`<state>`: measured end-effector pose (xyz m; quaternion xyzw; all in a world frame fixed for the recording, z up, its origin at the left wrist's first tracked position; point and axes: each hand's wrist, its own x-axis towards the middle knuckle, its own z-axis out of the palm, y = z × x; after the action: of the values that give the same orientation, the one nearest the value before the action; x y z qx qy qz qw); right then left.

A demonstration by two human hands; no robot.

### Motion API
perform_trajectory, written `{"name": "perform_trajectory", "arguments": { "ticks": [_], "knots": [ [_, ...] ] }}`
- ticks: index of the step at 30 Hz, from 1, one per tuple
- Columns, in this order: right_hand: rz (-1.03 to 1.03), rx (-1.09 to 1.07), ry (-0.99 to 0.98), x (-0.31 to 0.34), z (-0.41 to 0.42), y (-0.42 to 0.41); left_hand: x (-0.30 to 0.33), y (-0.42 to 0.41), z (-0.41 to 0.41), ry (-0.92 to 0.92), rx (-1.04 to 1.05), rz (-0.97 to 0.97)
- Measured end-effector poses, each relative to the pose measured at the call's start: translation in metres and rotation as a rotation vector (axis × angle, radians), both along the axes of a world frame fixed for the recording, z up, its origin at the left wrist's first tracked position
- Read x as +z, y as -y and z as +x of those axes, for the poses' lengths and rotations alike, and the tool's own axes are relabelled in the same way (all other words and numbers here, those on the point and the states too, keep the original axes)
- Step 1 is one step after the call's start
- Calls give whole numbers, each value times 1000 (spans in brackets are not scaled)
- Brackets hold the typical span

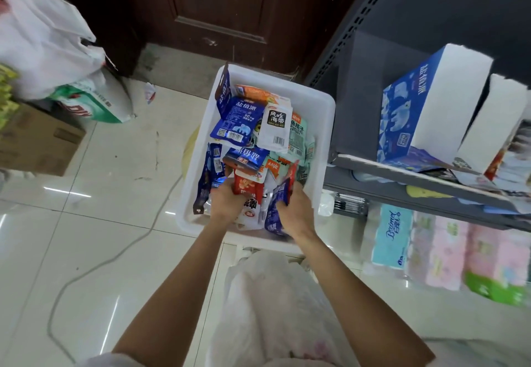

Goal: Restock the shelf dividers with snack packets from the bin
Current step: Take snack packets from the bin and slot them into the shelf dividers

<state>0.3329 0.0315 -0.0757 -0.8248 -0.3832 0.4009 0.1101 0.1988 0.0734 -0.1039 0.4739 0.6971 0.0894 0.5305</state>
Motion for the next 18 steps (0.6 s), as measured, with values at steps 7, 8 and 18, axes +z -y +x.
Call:
{"name": "perform_trajectory", "arguments": {
  "ticks": [7, 8, 18],
  "knots": [
    [208, -317, -414, 39, 24, 22, 39, 17, -19, 311, 299, -119],
    [224, -355, -498, 46, 26, 22, 43, 22, -23, 339, 340, -113],
    [420, -368, -708, 73, 7, 11, 83, 30, -26, 584, 398, 4]
  ]
}}
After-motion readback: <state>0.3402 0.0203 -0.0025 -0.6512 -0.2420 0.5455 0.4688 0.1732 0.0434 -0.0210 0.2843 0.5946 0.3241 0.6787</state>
